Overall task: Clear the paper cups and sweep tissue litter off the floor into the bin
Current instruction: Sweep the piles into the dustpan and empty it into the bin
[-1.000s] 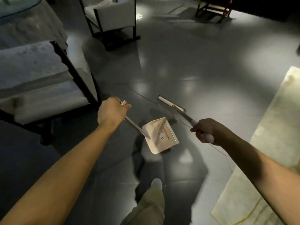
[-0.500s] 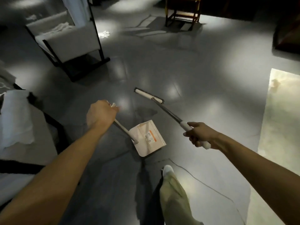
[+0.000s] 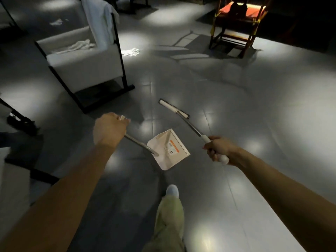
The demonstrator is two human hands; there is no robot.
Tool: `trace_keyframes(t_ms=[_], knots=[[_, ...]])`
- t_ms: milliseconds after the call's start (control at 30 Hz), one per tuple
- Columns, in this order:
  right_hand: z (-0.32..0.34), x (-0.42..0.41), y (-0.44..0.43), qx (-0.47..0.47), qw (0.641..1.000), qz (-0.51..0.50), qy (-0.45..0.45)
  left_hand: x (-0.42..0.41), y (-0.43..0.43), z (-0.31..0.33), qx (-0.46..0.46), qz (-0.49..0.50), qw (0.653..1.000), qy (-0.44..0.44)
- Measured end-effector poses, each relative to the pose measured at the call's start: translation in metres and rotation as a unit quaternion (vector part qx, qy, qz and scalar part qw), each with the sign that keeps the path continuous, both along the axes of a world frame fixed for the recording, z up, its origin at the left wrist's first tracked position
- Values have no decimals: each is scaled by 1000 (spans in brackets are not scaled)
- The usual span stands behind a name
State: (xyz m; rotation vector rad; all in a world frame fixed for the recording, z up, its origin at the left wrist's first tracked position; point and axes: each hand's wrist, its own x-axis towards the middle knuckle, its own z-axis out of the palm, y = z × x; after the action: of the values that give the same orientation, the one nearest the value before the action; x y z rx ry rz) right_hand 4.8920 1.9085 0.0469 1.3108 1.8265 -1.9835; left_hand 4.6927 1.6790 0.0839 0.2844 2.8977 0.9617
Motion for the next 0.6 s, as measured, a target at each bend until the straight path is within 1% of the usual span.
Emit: trace_keyframes(t_ms=[133,200,333,467,600], knots=[[-13,-125,76,-7,1000,-22,5,-108,71,-9,7,-22,1000,1],[-12,-184,114,-14,999,-34,5,-164,105,-10,-23,-53,998,25],[-6,-278,187,-33,999,-42,9,-276,176,-4,0,-6,1000,11],[-12,-376,271,-46,998,-37,18,-392,255,-18,-26,-26,999,2],[-23,-499,365,-51,998,-25,17,-509,351,-29,1,8,1000,-16]])
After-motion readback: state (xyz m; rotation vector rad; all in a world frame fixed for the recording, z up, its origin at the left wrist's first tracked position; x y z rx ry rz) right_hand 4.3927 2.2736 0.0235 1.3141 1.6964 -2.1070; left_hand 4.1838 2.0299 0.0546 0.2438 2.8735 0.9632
